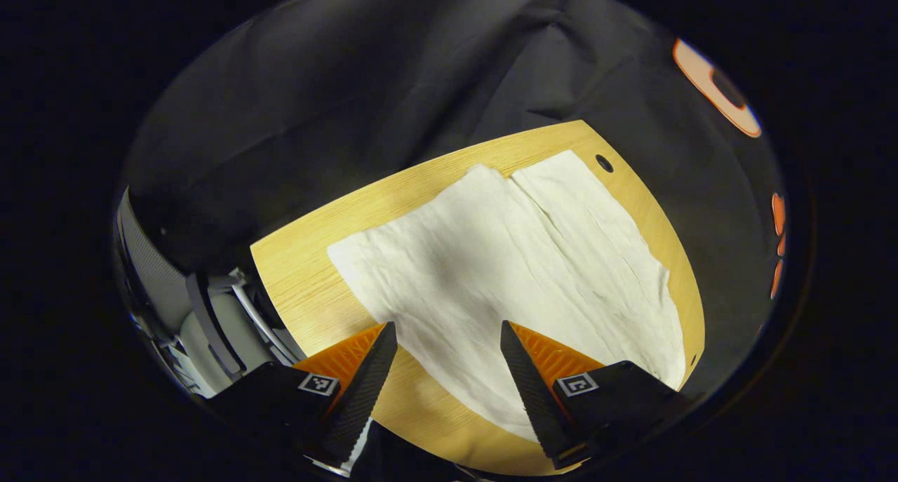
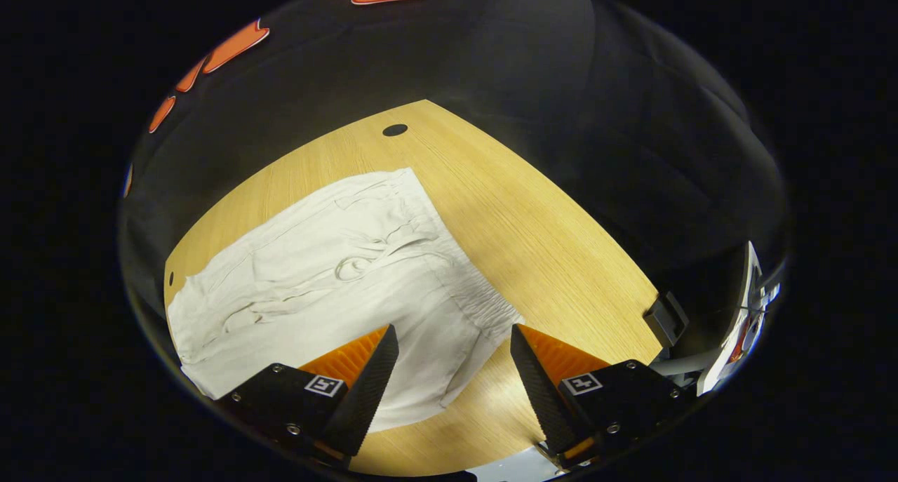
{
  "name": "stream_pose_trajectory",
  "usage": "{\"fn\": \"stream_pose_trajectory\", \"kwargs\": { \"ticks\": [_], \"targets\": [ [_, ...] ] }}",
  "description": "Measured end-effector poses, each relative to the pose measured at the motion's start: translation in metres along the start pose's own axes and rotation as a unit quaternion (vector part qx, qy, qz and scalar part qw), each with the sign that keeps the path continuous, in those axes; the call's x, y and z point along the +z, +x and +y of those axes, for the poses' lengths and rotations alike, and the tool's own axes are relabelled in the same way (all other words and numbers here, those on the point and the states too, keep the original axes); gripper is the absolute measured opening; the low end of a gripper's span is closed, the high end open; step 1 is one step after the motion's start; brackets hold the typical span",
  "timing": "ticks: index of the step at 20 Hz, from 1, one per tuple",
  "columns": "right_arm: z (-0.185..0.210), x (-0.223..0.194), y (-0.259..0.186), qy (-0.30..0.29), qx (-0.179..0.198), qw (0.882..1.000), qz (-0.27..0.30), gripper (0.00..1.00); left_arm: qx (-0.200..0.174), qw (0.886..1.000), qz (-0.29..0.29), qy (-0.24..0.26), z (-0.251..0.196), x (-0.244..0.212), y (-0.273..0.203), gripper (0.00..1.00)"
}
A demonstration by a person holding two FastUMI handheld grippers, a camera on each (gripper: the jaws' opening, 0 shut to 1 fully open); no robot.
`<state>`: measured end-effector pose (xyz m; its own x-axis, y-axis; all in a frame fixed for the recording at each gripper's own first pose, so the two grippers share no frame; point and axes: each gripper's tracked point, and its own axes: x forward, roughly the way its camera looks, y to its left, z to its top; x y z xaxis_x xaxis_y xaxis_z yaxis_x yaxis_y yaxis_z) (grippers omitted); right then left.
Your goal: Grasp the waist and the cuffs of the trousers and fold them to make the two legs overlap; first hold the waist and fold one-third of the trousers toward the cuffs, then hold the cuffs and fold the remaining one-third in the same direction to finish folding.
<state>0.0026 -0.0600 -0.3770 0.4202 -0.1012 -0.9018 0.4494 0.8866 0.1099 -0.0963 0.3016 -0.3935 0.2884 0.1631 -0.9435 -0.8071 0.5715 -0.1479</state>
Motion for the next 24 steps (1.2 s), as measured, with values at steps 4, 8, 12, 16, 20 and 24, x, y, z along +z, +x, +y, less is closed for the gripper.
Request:
{"fn": "stream_pose_trajectory", "kwargs": {
  "ticks": [4, 8, 12, 16, 20, 24],
  "targets": [
    [0.004, 0.002, 0.010, 0.015, 0.004, 1.000, 0.015, 0.97, -0.010, 0.998, 0.018, -0.054, 0.016, -0.001, 0.007, 1.00],
    [0.008, -0.004, 0.014, 0.015, 0.003, 0.999, 0.029, 0.97, -0.022, 0.996, 0.024, -0.082, 0.030, 0.007, 0.014, 1.00],
    [0.011, -0.006, 0.009, 0.035, 0.002, 0.999, 0.035, 0.97, -0.031, 0.994, 0.030, -0.104, 0.043, 0.023, 0.029, 0.98],
    [0.010, -0.008, 0.001, 0.054, -0.002, 0.998, 0.033, 0.96, -0.057, 0.990, 0.042, -0.124, 0.042, 0.034, 0.039, 0.97],
    [0.006, -0.014, 0.001, 0.062, -0.009, 0.997, 0.034, 0.96, -0.078, 0.989, 0.045, -0.121, 0.027, 0.045, 0.047, 0.81],
    [0.002, -0.020, 0.010, 0.076, 0.007, 0.996, 0.045, 0.96, -0.110, 0.987, 0.026, -0.119, 0.010, 0.050, 0.058, 0.69]
  ]
}}
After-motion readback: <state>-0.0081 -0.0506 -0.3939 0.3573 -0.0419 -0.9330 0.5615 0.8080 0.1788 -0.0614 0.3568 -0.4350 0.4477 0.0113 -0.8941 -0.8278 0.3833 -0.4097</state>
